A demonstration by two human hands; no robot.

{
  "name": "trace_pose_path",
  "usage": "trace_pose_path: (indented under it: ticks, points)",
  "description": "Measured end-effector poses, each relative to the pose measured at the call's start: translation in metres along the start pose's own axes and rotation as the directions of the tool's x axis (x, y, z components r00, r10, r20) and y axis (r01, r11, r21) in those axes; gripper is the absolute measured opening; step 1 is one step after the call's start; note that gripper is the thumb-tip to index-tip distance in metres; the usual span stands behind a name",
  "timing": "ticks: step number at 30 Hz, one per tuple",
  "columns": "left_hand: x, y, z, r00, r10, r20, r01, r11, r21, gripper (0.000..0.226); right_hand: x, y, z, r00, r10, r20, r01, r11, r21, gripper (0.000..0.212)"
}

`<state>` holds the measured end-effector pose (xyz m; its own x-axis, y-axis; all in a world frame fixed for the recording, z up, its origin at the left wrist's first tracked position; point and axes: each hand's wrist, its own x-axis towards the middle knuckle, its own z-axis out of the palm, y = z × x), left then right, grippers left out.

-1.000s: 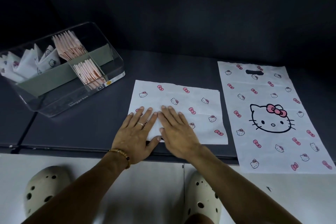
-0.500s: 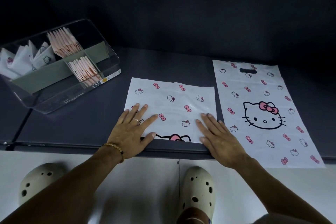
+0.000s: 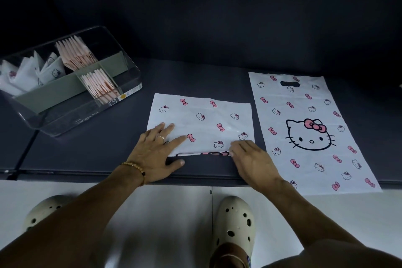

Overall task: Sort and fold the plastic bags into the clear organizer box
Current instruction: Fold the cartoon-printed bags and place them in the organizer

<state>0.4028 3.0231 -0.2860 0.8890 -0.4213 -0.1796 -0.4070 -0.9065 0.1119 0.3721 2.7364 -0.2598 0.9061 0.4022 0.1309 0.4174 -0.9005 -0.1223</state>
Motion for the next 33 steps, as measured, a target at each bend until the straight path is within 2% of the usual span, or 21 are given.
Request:
trace_pose_path:
  ticks: [2,4,5,7,8,10,12,15,16,20,24,28,33]
  points:
    - [0.003,-0.004,-0.007,1.0,0.02,0.004,-0.02,1.0,0.016,0.054,0.006,0.001,-0.005,0.994,0.106,0.019,-0.108,0.989,0.104,0.013]
    - [0.008,-0.006,-0.017,0.999,0.019,0.038,-0.018,0.999,-0.031,0.048,0.011,0.008,-0.01,0.983,0.161,0.088,-0.173,0.975,0.137,0.028]
    - [0.01,-0.008,-0.022,0.998,0.008,0.061,-0.003,0.995,-0.095,0.045,0.012,0.011,-0.012,0.979,0.167,0.116,-0.184,0.971,0.155,0.029]
    - [0.012,-0.013,-0.036,0.996,-0.014,0.092,0.039,0.958,-0.285,0.036,0.016,0.015,-0.018,0.954,0.264,0.144,-0.294,0.923,0.249,0.012]
    - [0.012,-0.017,-0.044,0.994,-0.037,0.106,0.076,0.916,-0.395,0.029,0.018,0.02,-0.021,0.923,0.349,0.163,-0.384,0.868,0.315,0.01]
    - [0.009,-0.028,-0.059,0.981,-0.125,0.147,0.188,0.786,-0.589,0.019,0.022,0.03,-0.023,0.836,0.486,0.256,-0.547,0.697,0.463,0.021]
    - [0.004,-0.04,-0.064,0.965,-0.182,0.191,0.264,0.691,-0.673,0.02,0.023,0.035,-0.024,0.771,0.53,0.353,-0.625,0.525,0.577,0.007]
    - [-0.006,-0.047,-0.054,0.923,-0.306,0.234,0.369,0.526,-0.766,0.025,0.021,0.034,-0.014,0.689,0.593,0.417,-0.705,0.415,0.575,0.011]
    - [-0.008,-0.046,-0.047,0.901,-0.368,0.229,0.399,0.498,-0.77,0.027,0.021,0.033,-0.01,0.663,0.628,0.408,-0.728,0.414,0.547,0.012]
    - [-0.006,-0.03,-0.023,0.823,-0.563,0.072,0.488,0.638,-0.595,0.035,0.027,0.029,-0.001,0.609,0.724,0.325,-0.779,0.47,0.414,0.037]
    - [0.002,-0.024,-0.014,0.788,-0.614,-0.044,0.527,0.709,-0.469,0.041,0.029,0.033,0.004,0.588,0.748,0.308,-0.799,0.475,0.369,0.031]
    - [0.007,-0.025,-0.008,0.761,-0.639,-0.117,0.566,0.741,-0.362,0.037,0.034,0.035,0.006,0.591,0.746,0.307,-0.801,0.497,0.333,0.026]
    - [0.006,-0.023,-0.009,0.731,-0.669,-0.135,0.627,0.737,-0.254,0.045,0.037,0.031,0.009,0.646,0.731,0.222,-0.762,0.596,0.255,0.025]
